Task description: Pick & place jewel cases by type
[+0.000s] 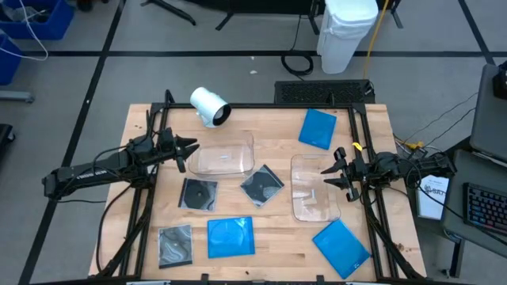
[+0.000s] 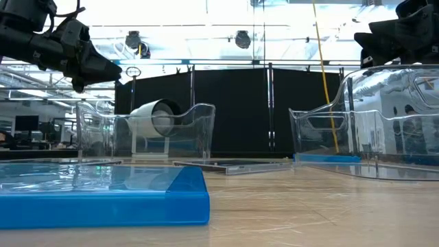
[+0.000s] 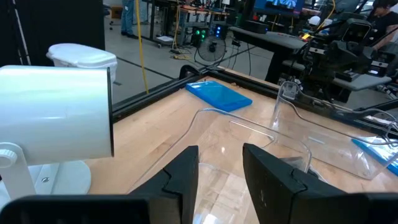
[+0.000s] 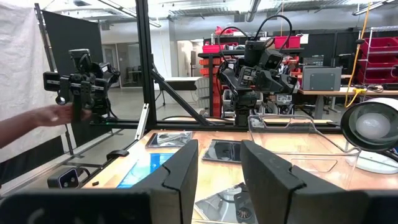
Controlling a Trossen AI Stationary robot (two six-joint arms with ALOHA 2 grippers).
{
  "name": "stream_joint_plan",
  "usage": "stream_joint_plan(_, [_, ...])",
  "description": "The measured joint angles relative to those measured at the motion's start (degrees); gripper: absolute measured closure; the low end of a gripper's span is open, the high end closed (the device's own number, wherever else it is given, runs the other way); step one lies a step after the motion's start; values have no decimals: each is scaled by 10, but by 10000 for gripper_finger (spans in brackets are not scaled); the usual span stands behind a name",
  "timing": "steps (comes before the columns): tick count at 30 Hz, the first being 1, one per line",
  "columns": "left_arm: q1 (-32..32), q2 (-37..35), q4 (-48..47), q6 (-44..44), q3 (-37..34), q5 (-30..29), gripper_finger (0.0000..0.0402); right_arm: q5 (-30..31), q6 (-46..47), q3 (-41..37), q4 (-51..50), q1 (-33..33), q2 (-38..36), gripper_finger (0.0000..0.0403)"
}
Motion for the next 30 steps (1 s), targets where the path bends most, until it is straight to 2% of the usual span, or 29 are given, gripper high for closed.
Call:
stream_joint_plan(2, [0,0,0,0,0,0,272,0,-2,0,0,0,0,289])
stream_joint_plan(7, [0,0,0,0,0,0,272,1,-79,0,14,0,0,289])
stream_joint_plan(11, [2,0,22,68,0,-30,272,1,-84,0,14,0,0,289])
stream_joint_plan(14, [-2,4,33,82,-12,13,272,0,-58,0,21,0,0,289])
stream_joint_plan(17, [-10,4,119,93,-65,46,272,0,-4,0,37,0,0,289])
stream_joint_plan(18, [-12,4,160,93,-86,46,272,0,23,0,42,0,0,289])
stream_joint_plan(23, [-12,9,148,76,-89,15,272,0,133,0,39,0,0,289])
stream_joint_plan(30, [-12,7,147,102,-90,15,272,0,127,0,28,0,0,289])
